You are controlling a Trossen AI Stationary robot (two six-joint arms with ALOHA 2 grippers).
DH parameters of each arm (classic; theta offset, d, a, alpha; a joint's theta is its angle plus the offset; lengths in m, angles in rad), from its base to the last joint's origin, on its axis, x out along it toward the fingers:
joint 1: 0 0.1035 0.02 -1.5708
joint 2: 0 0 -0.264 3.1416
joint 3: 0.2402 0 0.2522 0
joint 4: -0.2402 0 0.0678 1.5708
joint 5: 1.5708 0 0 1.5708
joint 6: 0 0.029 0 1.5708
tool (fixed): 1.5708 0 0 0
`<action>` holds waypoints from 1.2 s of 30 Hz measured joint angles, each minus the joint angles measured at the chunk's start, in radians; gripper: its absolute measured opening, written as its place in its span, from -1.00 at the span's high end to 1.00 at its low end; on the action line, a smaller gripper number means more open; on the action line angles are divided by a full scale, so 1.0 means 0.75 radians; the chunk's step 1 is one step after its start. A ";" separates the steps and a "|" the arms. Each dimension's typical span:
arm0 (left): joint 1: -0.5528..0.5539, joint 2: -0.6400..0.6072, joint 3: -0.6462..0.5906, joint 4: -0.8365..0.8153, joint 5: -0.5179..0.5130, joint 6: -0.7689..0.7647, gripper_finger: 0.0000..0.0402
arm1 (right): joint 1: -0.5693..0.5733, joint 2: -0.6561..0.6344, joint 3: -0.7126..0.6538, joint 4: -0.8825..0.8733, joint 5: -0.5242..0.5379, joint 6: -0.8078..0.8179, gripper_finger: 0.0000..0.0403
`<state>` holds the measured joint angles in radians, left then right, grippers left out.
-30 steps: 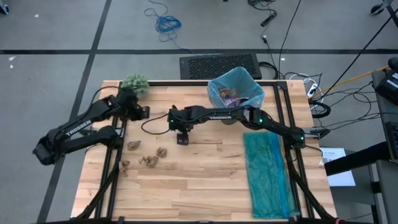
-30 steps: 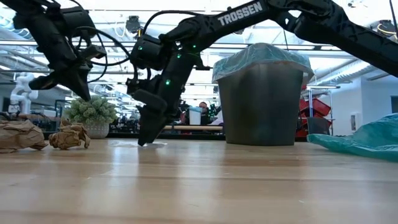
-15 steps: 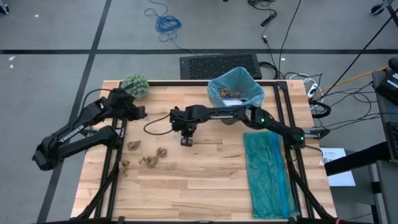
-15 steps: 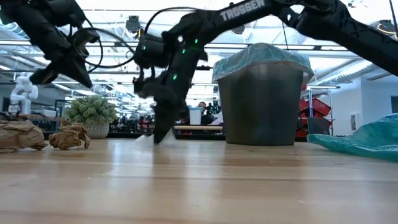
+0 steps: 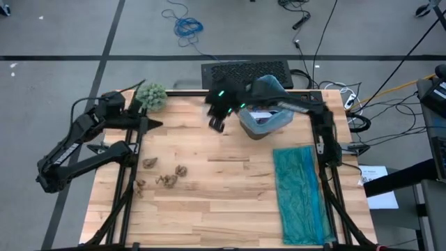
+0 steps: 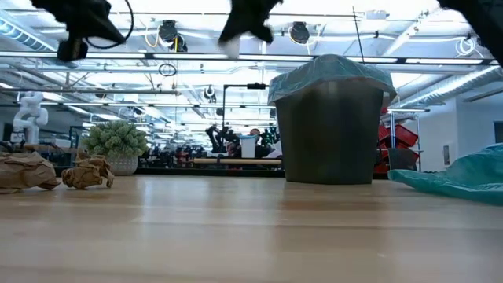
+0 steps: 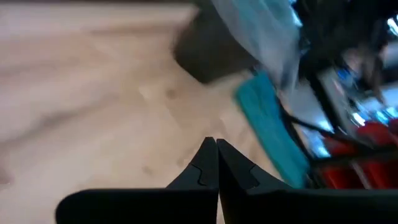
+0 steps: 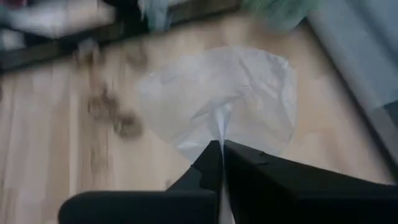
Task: Place trash/remove bag and relplace
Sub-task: Put the transparent plastic into the trash bin
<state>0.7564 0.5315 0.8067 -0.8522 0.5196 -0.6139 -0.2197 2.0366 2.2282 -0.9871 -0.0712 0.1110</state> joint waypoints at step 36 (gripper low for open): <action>-0.850 1.025 0.111 -0.196 -0.157 0.051 0.41 | -0.153 -0.227 -0.002 -0.234 0.162 -0.069 1.00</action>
<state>0.1186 1.3006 0.8902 -0.9994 0.4017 -0.5758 -0.3346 1.8660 2.2267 -1.1626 0.0502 0.0589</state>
